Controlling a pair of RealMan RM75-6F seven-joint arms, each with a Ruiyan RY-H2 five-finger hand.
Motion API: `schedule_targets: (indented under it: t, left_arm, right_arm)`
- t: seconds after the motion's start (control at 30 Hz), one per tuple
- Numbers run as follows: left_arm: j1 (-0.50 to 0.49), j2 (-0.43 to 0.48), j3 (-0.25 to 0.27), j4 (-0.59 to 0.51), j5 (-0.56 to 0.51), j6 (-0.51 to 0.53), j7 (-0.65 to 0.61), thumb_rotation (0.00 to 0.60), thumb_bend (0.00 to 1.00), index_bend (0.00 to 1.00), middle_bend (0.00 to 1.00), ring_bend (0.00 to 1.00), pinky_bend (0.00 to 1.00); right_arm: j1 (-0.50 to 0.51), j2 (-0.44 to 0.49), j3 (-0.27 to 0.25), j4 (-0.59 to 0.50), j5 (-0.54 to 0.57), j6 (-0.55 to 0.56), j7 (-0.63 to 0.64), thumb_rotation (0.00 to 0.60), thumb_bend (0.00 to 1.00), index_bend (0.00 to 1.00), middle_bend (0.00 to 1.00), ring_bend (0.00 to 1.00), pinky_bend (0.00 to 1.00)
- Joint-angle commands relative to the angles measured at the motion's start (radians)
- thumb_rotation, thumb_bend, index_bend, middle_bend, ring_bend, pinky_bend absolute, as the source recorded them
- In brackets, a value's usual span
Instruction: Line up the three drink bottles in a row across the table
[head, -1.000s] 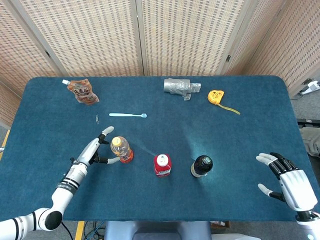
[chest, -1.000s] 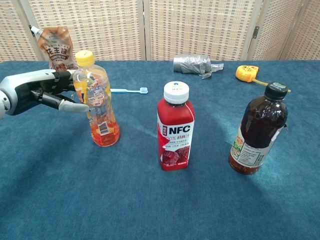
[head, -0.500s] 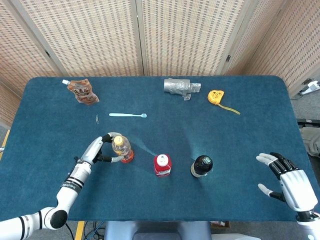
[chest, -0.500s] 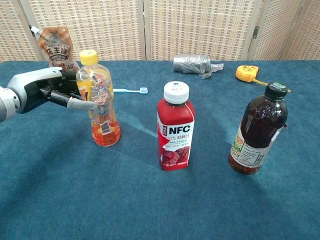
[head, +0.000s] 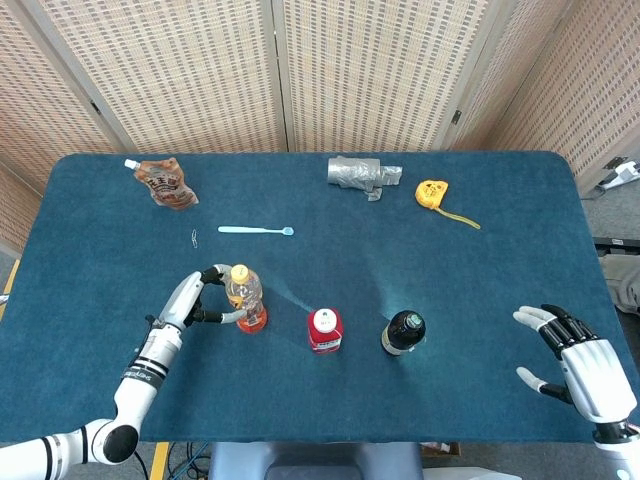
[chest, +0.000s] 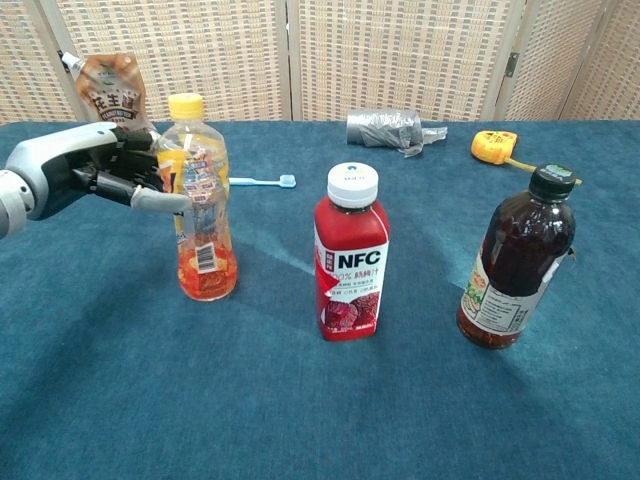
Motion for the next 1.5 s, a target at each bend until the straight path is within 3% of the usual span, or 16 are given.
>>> schedule_targets:
  t: [0.03,0.4,0.83,1.2,1.5]
  left_arm:
    - [0.014,0.015,0.007,-0.023,0.022,0.020,-0.003,0.600,0.11,0.62,0.50,0.34,0.26]
    - [0.072,0.053,0.034,-0.093,0.113,0.104,-0.040,0.600,0.11,0.62,0.50,0.34,0.27]
    - [0.157,0.077,0.101,-0.117,0.260,0.231,-0.093,0.600,0.11,0.62,0.50,0.35,0.28]
    - [0.205,0.054,0.157,-0.107,0.338,0.299,-0.098,0.600,0.11,0.61,0.50,0.35,0.28]
    - [0.206,0.011,0.165,-0.087,0.349,0.298,-0.095,0.600,0.11,0.61,0.50,0.35,0.28]
  right_arm:
    - [0.000,-0.001,-0.001,0.000,-0.001,-0.002,-0.001,0.600,0.12,0.29,0.27,0.17,0.34]
    - [0.003,-0.004,-0.002,0.000,-0.001,-0.011,-0.004,0.600,0.12,0.29,0.27,0.17,0.34]
    - [0.004,-0.006,-0.004,0.000,-0.006,-0.016,-0.008,0.600,0.12,0.29,0.27,0.17,0.34]
    - [0.004,-0.006,-0.005,-0.001,-0.008,-0.016,-0.011,0.600,0.12,0.29,0.27,0.17,0.34]
    - [0.003,-0.004,-0.006,-0.003,-0.010,-0.014,-0.010,0.600,0.12,0.29,0.27,0.17,0.34]
